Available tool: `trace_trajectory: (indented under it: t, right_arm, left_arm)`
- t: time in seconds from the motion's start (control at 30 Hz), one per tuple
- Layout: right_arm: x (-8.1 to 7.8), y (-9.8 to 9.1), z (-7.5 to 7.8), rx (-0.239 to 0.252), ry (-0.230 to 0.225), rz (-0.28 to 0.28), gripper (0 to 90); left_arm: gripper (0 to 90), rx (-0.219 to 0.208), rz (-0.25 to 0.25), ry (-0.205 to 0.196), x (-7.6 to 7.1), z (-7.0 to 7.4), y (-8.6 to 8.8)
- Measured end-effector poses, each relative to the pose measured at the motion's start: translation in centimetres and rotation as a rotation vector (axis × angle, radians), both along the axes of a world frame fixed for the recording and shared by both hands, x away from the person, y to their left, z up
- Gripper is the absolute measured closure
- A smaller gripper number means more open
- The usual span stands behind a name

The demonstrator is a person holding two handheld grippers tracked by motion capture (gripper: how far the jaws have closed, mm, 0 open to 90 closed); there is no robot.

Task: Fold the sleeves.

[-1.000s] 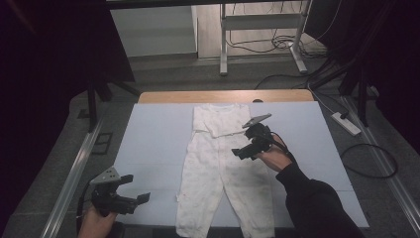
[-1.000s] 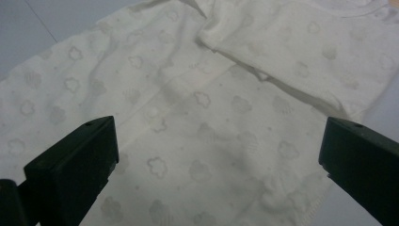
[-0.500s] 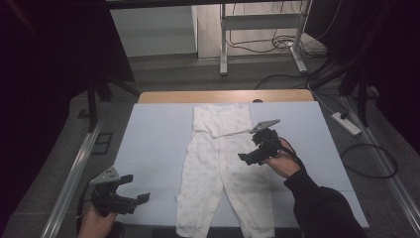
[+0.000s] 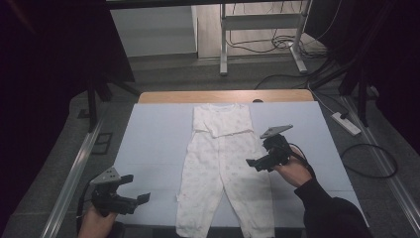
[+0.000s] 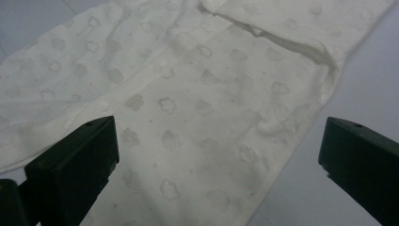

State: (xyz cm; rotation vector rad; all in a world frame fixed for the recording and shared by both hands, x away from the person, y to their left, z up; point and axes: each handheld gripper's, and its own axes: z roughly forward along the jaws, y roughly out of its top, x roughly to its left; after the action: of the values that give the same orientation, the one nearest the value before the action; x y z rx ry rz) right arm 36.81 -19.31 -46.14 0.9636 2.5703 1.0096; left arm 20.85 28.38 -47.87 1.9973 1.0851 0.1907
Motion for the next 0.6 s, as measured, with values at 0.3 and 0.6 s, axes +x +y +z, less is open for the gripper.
trace_trajectory:
  t: [0.3,0.6]
  right_arm:
    - [-1.4,-0.9,-0.1,-0.02,-0.009,-0.02,0.0]
    - [-2.7,-2.3,0.3,-0.027,-0.01,-0.067,0.0]
  left_arm:
    - [0.3,-0.003,0.001,0.001,0.0,0.0,0.1]
    - [0.0,-0.006,0.007,0.004,0.0,0.0,0.1]
